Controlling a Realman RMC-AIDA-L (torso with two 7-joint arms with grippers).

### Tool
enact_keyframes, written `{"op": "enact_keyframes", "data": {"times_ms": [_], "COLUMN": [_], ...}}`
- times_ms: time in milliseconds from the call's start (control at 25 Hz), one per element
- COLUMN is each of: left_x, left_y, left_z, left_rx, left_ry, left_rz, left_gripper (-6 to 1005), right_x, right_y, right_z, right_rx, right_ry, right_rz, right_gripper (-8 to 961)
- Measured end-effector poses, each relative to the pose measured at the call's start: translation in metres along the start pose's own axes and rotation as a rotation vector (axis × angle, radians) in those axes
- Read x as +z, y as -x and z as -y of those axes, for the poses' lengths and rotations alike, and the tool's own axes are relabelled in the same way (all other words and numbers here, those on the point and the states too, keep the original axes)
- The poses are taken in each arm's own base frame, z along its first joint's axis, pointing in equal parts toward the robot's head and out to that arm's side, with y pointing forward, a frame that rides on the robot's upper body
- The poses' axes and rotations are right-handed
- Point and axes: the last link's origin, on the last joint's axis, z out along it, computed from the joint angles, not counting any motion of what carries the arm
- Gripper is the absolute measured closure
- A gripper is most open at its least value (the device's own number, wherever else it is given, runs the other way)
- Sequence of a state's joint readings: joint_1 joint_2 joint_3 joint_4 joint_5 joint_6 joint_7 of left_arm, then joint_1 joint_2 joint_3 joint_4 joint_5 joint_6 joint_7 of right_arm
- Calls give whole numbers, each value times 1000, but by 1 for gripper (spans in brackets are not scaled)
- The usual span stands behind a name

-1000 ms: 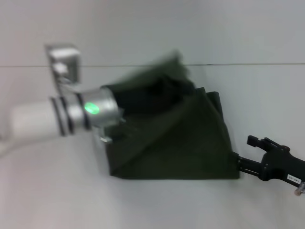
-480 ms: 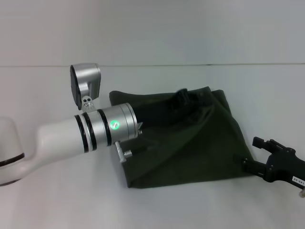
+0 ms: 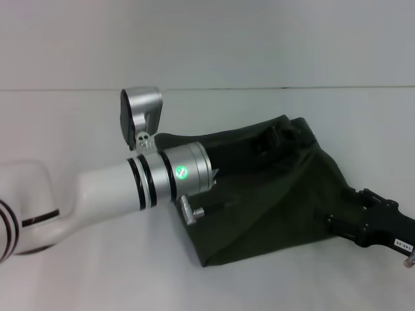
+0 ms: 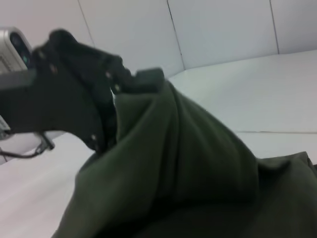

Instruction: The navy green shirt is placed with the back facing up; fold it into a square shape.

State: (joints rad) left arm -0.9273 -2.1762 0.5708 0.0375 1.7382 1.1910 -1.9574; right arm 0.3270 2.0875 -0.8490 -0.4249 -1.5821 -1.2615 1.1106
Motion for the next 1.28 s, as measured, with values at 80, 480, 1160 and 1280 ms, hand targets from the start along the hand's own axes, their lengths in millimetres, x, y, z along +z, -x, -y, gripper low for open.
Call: {"op": "enact_keyframes", "data": {"times_ms": [80,480,1160,1280], "left_x": [-3,-11,-131,-145], "left_y": [2,14,12,16], "left_z": [4,-2,5,6], "left_rx": [-1,14,372,474], "left_ry": [-8,91,101,87], "left_rz": [-17,-40,53,79], "left_gripper": [970,810,197,50], "right_x": [0,-1,-31,-33], "right_y": [0,-1,23,45], "right_z": [0,1,32,41], "right_rx": [0,4,485,577], "right_ry": [-1,-8,-5,28], "right_rz": [0,-2,-43,-51], "right_gripper": [9,9,10,11]}}
